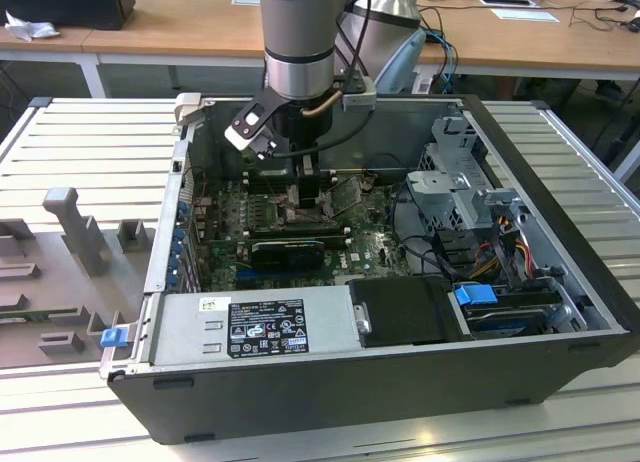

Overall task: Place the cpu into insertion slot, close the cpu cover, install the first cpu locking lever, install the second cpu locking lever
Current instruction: 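Place the cpu into insertion slot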

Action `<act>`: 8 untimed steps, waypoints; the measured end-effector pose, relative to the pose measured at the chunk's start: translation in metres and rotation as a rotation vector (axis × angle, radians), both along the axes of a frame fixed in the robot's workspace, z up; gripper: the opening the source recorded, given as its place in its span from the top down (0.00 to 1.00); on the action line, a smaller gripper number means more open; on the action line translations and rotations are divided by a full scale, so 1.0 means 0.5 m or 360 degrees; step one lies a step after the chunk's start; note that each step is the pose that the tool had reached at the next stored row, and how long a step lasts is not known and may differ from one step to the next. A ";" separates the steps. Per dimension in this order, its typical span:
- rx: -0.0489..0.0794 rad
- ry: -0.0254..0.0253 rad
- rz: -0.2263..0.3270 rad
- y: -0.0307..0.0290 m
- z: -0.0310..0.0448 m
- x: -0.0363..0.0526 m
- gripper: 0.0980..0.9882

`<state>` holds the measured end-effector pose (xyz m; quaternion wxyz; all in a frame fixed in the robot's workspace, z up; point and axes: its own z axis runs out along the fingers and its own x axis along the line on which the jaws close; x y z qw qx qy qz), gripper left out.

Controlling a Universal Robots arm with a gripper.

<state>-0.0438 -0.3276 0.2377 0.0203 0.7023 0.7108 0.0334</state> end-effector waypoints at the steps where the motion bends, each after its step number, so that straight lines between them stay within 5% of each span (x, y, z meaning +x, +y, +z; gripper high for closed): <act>1: 0.0000 -0.00001 0.0000 0.002 -0.006 -0.001 0.52; 8: 0.0000 0.00002 -0.0031 0.014 -0.046 -0.005 0.52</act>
